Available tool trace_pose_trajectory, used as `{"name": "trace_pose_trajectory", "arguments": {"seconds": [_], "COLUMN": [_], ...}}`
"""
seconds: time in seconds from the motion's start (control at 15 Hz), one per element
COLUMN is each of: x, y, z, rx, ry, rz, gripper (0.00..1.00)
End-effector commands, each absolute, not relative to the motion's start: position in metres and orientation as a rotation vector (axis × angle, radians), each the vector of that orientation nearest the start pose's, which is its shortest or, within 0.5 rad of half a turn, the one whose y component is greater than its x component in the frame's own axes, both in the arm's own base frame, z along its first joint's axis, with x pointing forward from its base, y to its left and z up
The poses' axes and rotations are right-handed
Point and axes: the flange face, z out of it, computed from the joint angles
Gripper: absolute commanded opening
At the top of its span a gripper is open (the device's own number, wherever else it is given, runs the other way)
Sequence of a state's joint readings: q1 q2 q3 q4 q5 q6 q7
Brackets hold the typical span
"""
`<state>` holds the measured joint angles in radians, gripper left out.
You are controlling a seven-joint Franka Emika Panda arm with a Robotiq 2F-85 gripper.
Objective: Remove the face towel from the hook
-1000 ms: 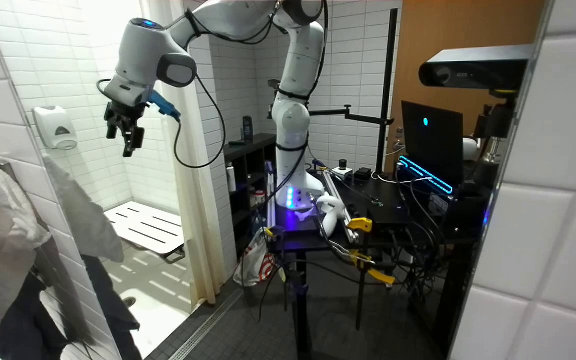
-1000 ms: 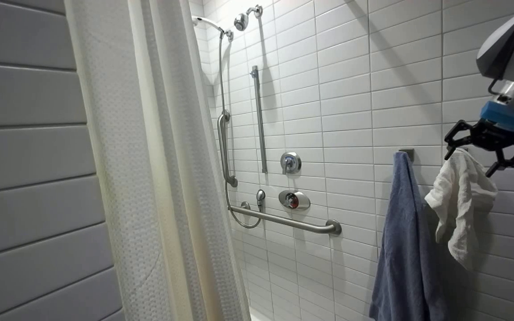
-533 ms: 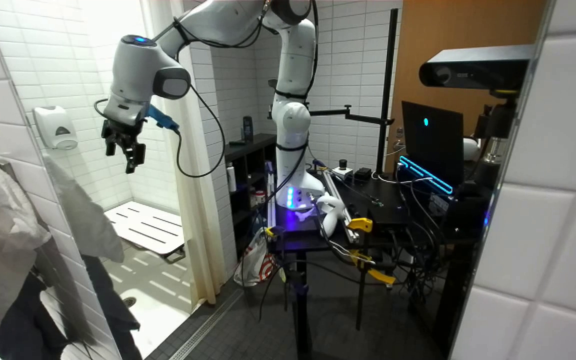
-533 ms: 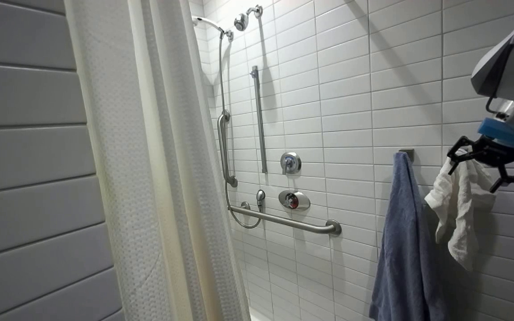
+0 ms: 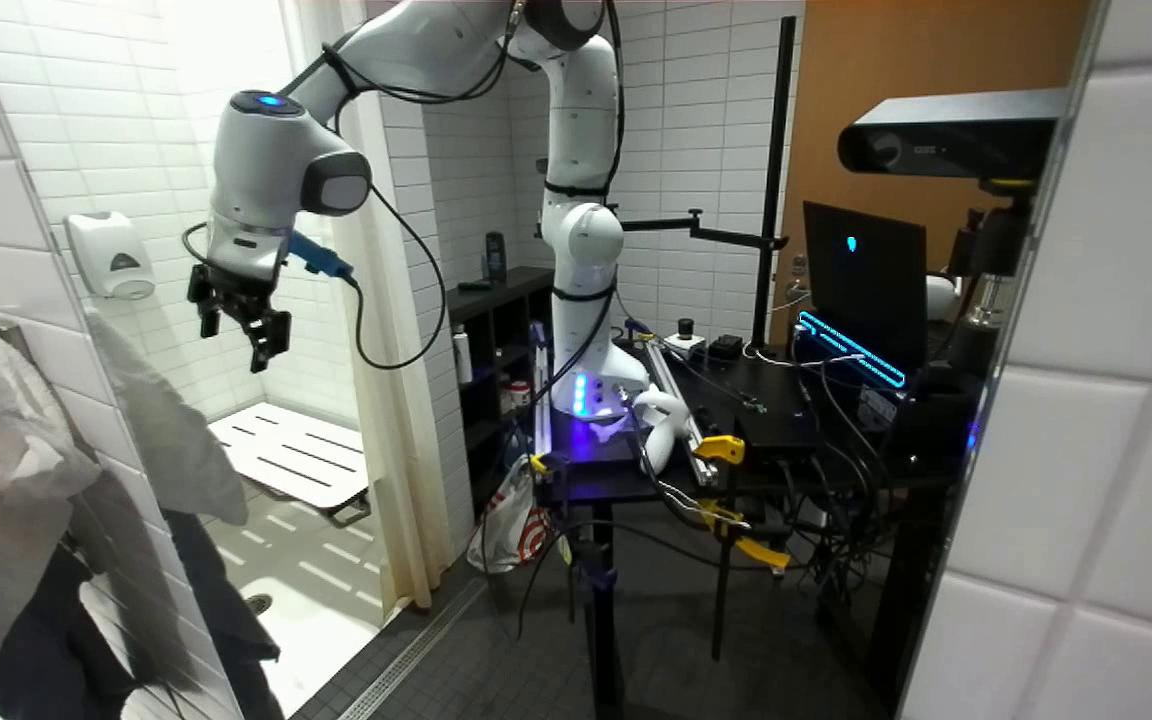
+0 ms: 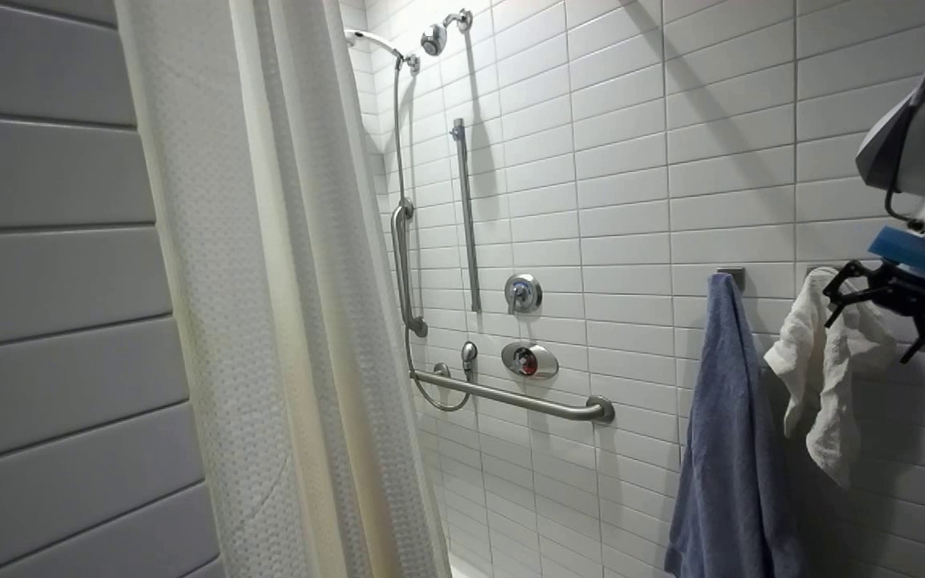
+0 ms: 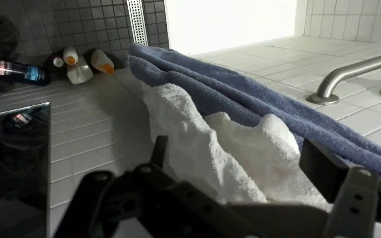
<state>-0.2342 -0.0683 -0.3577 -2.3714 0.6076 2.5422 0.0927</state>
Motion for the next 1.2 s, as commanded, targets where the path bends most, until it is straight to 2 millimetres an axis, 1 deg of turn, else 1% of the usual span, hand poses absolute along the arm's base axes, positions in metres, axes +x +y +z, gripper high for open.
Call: {"name": "trace_pose_trajectory", "arguments": {"seconds": [0.0,0.13,0.27,0.47,0.67,0.87,0.93,1.13], "x": [0.421,0.419,0.422,0.428,0.434,0.441,0.443,0.449], "y": [-0.318,-0.326,-0.331,-0.329,-0.318,-0.304,-0.297,-0.285], "z": [0.365,0.365,0.362,0.354,0.344,0.335,0.335,0.337], "rx": [-2.249,-2.236,-2.223,-2.235,-2.305,-2.395,-2.435,-2.544], "ry": [1.601,1.709,1.804,1.892,1.903,1.868,1.838,1.772], "rz": [-0.446,-0.525,-0.6,-0.689,-0.763,-0.83,-0.852,-0.895], "gripper": [1.0,1.0,1.0,1.0,1.0,1.0,1.0,1.0]}}
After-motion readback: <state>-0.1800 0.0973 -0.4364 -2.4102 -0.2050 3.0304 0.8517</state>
